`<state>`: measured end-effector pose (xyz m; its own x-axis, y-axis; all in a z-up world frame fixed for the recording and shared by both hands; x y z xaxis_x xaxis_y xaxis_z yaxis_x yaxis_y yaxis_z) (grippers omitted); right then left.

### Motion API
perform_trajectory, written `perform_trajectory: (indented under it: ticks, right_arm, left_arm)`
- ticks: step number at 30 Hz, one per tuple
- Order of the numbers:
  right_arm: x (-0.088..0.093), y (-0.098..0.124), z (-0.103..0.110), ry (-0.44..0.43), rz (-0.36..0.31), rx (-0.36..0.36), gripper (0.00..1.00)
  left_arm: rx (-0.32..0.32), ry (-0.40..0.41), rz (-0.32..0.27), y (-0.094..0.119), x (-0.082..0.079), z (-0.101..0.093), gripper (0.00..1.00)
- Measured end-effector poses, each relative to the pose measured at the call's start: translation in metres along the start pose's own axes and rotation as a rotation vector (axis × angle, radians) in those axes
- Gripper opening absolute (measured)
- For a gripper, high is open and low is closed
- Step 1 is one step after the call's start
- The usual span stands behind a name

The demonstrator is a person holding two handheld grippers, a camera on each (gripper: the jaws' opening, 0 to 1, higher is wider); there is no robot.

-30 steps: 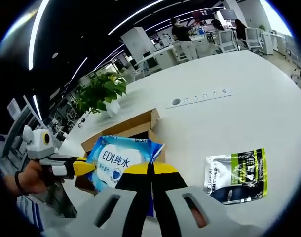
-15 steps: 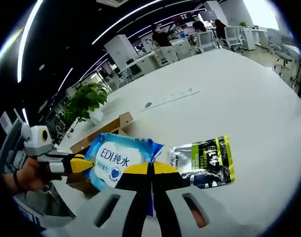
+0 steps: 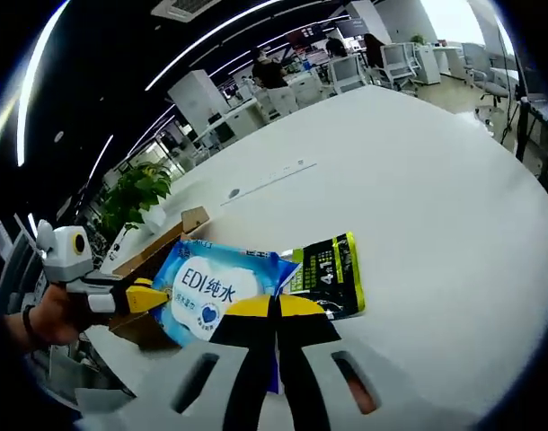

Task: Operate the shoe box by opening the lid, removing the specified soft item, and placing it in the target area until the item is outside and the box remains undamaged.

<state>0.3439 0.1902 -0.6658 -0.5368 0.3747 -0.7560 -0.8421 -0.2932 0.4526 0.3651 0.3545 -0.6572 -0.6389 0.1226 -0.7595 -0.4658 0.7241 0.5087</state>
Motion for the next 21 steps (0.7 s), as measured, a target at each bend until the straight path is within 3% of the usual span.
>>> perform_trajectory:
  ticks: [9, 21]
  right_arm:
    - [-0.005, -0.004, -0.015, 0.003, 0.017, 0.001, 0.00]
    - [-0.024, -0.034, -0.028, 0.042, 0.066, -0.029, 0.00]
  left_arm:
    - [-0.005, 0.002, 0.010, -0.015, -0.001, -0.003, 0.03]
    - [-0.048, 0.033, -0.007, -0.034, -0.008, 0.002, 0.04]
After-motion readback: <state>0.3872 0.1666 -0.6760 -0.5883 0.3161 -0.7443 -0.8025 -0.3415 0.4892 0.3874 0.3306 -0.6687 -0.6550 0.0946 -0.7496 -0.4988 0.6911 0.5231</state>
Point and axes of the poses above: the point that each gripper's makers call its tool centre point, and the gripper's own axes: y roughly backward along the fingers, z roughly to its left, x roughly out of its underside, the point moved 2 cm from there along y, roughly backward along the fingers, and after that the axes turned 9 degrees about -z, right-handed, at the moved point
